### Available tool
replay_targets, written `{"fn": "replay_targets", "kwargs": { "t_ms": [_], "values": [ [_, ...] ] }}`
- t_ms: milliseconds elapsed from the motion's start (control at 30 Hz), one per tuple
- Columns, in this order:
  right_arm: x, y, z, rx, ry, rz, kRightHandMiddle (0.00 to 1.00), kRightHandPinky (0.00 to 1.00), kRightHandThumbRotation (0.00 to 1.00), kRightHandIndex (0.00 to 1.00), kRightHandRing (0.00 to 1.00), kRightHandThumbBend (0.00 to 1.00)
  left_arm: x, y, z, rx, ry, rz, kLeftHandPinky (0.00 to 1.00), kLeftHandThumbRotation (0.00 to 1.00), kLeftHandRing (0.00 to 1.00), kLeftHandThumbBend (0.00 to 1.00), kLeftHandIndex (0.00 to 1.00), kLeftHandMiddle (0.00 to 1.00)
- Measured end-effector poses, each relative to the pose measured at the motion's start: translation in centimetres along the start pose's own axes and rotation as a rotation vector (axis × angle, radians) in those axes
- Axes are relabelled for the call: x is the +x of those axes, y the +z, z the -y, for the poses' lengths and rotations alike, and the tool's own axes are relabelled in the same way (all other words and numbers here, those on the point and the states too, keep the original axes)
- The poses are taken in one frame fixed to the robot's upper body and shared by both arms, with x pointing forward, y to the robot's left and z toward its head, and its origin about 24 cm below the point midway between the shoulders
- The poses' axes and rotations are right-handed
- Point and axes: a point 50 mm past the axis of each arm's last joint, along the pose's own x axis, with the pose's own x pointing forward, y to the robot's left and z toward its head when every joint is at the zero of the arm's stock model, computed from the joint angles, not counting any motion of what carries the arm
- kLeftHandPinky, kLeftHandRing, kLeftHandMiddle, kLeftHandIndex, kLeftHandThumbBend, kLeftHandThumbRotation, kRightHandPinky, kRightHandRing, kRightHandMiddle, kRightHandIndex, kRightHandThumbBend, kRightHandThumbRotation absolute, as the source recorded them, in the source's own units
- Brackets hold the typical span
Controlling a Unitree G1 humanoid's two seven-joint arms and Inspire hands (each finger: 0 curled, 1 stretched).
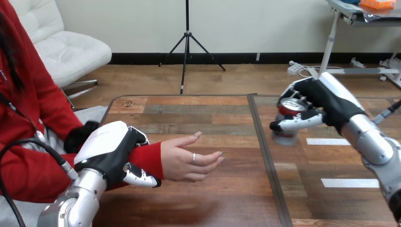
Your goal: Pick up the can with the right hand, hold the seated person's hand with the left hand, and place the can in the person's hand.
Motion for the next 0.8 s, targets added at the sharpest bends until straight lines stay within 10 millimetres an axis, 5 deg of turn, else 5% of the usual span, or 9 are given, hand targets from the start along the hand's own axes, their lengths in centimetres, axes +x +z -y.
{"fn": "replay_targets", "kwargs": {
  "t_ms": [800],
  "values": [
    [1.5, 3.6, -2.0, 0.026, 0.045, 0.117, 0.41, 0.3, 0.0, 0.47, 0.34, 0.66, 0.2, 0.6, 0.1, -0.037, 0.014, 0.012, 0.2, 0.0, 0.26, 0.71, 0.36, 0.34]
  ]
}}
